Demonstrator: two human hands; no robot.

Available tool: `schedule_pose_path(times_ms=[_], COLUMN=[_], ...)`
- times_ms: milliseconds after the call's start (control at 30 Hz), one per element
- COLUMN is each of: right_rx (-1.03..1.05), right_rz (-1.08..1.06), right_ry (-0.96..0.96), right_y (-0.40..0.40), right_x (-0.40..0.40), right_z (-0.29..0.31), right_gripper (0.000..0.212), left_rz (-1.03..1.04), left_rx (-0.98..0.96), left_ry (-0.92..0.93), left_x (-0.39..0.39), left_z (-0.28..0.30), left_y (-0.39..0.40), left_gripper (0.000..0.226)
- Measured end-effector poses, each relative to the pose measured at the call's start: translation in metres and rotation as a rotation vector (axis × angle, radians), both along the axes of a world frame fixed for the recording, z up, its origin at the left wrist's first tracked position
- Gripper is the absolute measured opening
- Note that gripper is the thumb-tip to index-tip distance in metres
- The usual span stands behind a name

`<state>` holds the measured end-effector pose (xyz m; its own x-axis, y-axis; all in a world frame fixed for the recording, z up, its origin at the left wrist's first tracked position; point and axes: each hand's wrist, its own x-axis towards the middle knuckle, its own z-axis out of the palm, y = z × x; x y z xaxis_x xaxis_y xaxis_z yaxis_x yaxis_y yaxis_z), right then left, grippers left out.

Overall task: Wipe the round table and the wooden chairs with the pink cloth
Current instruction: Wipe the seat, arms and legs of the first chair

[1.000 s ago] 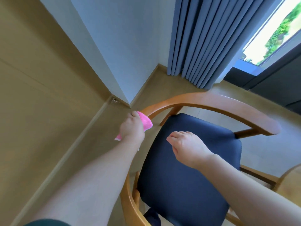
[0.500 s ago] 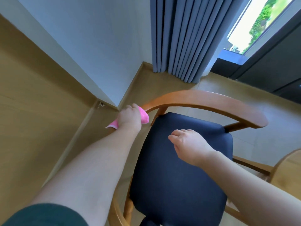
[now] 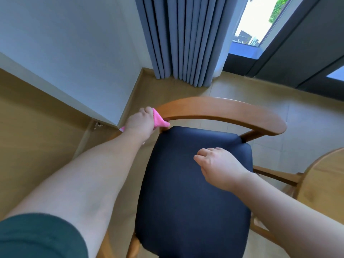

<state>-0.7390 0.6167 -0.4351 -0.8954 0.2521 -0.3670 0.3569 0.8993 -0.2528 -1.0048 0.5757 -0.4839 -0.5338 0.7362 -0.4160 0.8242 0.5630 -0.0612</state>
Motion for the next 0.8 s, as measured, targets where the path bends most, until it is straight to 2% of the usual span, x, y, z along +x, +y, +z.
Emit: schedule_pose_path(times_ms=[100,367,533,800], right_rx=[0.002,0.012,0.009,-0.032], right_rz=[-0.012,-0.049,-0.066,-0.11], right_ry=[-0.005,-0.004,0.004,0.017], right_y=[0.008,0.031,0.041,0.042], right_x=[0.009,0.03,0.047,0.082], right_z=[-0.004,-0.011,-0.012,-0.016], right_gripper=[0.011,0.011,0.011,0.018], left_rz=[-0.017,-0.183,-0.218,-0.27], left_rx=[0.014,0.063,0.057,0.067], left_ry=[0.03,0.008,0.084,0.105], left_x=[0.005,0.028,0.042,0.062], left_z=[-0.006,-0.003,0.0,-0.001], left_y=[0.01,0.051,0.064,0.086], left_gripper=[0.076,0.08,0.084,0.11])
